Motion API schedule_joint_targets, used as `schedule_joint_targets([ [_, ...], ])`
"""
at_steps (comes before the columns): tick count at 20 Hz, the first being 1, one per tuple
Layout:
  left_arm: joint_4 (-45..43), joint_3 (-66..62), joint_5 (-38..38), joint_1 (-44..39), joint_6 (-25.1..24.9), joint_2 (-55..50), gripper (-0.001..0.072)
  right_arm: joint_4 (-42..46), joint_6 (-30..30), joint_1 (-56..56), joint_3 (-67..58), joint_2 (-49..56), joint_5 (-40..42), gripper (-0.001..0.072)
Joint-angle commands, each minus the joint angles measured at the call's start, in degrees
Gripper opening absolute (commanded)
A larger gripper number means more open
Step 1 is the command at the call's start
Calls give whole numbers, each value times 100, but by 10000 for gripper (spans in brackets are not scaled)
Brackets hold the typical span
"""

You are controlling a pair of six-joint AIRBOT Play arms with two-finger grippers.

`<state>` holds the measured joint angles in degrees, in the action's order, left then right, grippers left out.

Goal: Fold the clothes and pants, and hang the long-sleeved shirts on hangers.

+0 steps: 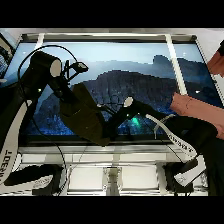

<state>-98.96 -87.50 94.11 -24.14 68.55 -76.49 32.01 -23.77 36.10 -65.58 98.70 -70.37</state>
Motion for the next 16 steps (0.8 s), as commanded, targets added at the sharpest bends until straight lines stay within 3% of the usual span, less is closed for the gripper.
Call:
schedule_joint_targets([
  [1,-2,-7,-11,-4,4,-4,77,-37,-173,149,4,7,173,128],
  [3,-7,-7,-22,-2,4,-4,77,-22,-350,162,4,7,22,33],
  [6,-136,-11,-258,131,120,31,77,343,-1023,-20,-42,-142,-210,32],
  [10,-455,-13,-1003,584,962,393,77,1786,-2363,-660,-433,-1353,-212,31],
  [13,-450,-13,-1504,638,1075,903,77,3248,-3169,-824,-1152,-2494,-28,31],
  [16,-452,-13,-2332,638,1263,1410,77,4308,-3578,-826,-1937,-3182,538,29],
])
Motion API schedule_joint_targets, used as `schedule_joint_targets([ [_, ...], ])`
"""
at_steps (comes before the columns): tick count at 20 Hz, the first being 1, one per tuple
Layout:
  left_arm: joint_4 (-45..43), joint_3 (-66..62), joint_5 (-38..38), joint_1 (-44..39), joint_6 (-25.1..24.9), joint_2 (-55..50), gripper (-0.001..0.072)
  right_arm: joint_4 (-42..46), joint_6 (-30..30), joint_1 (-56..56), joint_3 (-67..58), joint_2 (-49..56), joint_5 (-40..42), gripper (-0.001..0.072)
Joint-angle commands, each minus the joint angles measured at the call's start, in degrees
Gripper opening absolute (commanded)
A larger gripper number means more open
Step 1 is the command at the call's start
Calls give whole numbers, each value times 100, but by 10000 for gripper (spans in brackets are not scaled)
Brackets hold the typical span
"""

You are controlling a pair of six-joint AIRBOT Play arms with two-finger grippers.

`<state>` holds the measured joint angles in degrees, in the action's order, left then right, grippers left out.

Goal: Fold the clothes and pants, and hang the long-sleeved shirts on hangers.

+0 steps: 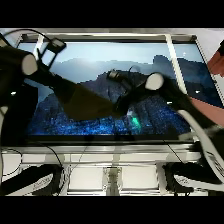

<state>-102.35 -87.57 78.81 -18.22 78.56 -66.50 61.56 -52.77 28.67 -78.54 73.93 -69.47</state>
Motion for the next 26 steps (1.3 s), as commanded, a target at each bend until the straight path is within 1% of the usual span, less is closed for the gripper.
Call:
schedule_joint_targets([
  [1,-116,-7,-1091,46,372,560,77,1534,-710,-83,-863,-780,566,29],
  [3,-114,-7,-1456,46,402,741,77,1812,-787,-83,-1224,-791,625,29],
  [5,-120,-7,-1517,48,398,776,77,2190,-859,-83,-1362,-780,671,29],
  [8,-229,-7,-1519,48,400,734,77,3064,-1134,-125,-1386,-785,713,29],
  [9,-293,-4,-1519,50,435,728,77,3150,-1209,-192,-1386,-785,669,29],
  [11,-485,-4,-1519,50,769,691,77,3154,-1447,-365,-1386,-785,505,29],
  [13,-522,-4,-1541,52,835,599,77,3145,-1473,-404,-1386,-785,459,29],
  [15,-520,-4,-1648,50,850,428,77,3165,-1464,-404,-1386,-772,649,29],
  [17,-553,-4,-1998,52,861,181,77,3386,-1447,-404,-1384,-743,1054,28],
  [18,-748,-7,-2284,50,1036,70,77,3729,-1475,-404,-1386,-728,1366,28],
  [19,-1172,-7,-2568,46,1510,7,77,4144,-1585,-404,-1440,-713,1541,28],
  [20,-1628,-7,-2771,46,2096,4,76,4409,-1685,-404,-1587,-684,1523,28],
  [21,-1921,-9,-2983,46,2605,35,76,4468,-1698,-404,-1764,-673,1508,28],
  [22,-1919,-9,-3187,48,2691,57,76,4428,-1596,-404,-1897,-675,1506,28],
  [23,-1893,-7,-3296,39,2649,50,76,4273,-1432,-404,-2009,-675,1460,28],
  [24,-1729,-4,-3292,-20,2455,28,76,4131,-1351,-404,-2063,-675,1394,29],
  [25,-1349,-4,-3206,-61,2105,-9,77,3985,-1300,-404,-2072,-673,1285,28],
  [26,-809,-2,-3088,-120,1561,-52,77,3818,-1226,-404,-2072,-662,1130,29],
])
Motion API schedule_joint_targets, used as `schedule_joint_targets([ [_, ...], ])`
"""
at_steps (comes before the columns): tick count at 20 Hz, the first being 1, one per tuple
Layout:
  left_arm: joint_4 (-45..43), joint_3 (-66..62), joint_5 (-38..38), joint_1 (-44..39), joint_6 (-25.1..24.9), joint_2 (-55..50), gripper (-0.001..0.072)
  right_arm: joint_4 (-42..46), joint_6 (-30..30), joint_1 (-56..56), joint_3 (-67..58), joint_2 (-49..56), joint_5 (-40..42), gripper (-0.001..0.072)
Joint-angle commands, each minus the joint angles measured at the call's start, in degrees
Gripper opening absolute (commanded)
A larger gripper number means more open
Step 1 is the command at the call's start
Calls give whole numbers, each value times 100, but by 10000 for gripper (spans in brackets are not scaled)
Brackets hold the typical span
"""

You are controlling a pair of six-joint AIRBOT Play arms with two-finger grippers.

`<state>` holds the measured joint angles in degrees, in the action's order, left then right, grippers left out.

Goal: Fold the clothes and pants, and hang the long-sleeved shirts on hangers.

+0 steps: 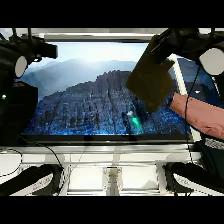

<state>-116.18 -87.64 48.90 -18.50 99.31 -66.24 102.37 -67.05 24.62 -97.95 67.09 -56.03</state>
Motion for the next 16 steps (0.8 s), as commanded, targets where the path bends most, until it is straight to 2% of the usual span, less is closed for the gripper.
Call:
schedule_joint_targets([
  [1,1325,7,44,-118,-1309,-144,77,-398,234,0,-133,44,-354,28],
  [2,2277,9,212,-155,-2214,-208,78,-452,284,0,-131,66,-501,29],
  [4,4000,7,625,-153,-3574,-363,111,-466,332,0,-133,107,-758,29],
  [6,5073,7,1008,-151,-4277,-535,352,-472,332,0,-133,107,-876,29],
  [7,5311,7,1134,-151,-4330,-638,475,-494,332,0,-131,107,-916,29],
  [8,5392,7,1250,-151,-4321,-737,545,-529,332,0,-131,107,-929,29],
  [10,5392,9,1445,-151,-4365,-883,552,-660,332,0,-131,107,-940,29],
  [11,5416,9,1491,-151,-4583,-940,552,-730,332,0,-131,107,-942,29],
  [16,6898,9,1882,-155,-6122,-1126,551,-841,332,0,-131,107,-984,29],
])
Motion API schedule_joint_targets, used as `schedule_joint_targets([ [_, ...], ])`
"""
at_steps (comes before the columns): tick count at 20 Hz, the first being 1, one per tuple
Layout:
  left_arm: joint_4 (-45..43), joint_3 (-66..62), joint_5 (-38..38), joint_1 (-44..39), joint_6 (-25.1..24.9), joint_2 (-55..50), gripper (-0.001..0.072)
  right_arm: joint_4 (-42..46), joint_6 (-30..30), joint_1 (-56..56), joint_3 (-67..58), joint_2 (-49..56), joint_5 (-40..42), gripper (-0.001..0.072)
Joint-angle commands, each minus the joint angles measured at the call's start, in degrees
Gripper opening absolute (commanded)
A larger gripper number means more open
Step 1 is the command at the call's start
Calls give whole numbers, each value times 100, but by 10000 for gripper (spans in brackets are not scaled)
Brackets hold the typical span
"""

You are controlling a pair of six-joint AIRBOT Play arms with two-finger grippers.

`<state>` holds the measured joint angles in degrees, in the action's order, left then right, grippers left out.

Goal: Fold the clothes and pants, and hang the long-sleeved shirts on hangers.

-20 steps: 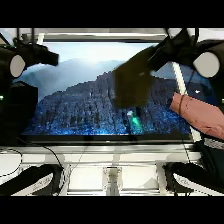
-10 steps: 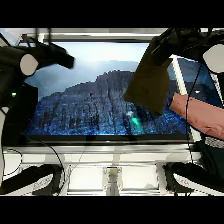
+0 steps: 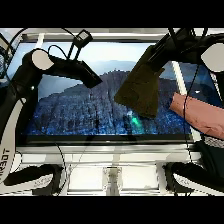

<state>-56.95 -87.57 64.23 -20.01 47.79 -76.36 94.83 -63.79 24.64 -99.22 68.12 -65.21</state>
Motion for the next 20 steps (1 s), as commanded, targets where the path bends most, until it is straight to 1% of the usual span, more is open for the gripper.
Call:
schedule_joint_targets([
  [1,1215,0,535,-4,-1209,-142,551,-107,7,-2,-4,4,-109,30],
  [2,1364,0,706,-4,-1353,-164,551,-129,7,-2,-4,4,-138,29],
  [8,1419,0,1154,-90,-1408,-337,550,-188,7,-2,-4,4,-144,29],
  [12,1414,2,1182,-457,-1661,-584,550,-212,7,-2,-4,4,-146,30],
  [14,1410,0,1029,-614,-1735,-728,550,-225,4,-2,-4,4,-153,30],
  [18,1375,0,129,-669,-1714,-949,546,-358,7,-2,-4,4,-190,30],
  [20,1375,0,-42,-669,-1716,-999,533,-358,28,-2,-4,4,-197,30],
])
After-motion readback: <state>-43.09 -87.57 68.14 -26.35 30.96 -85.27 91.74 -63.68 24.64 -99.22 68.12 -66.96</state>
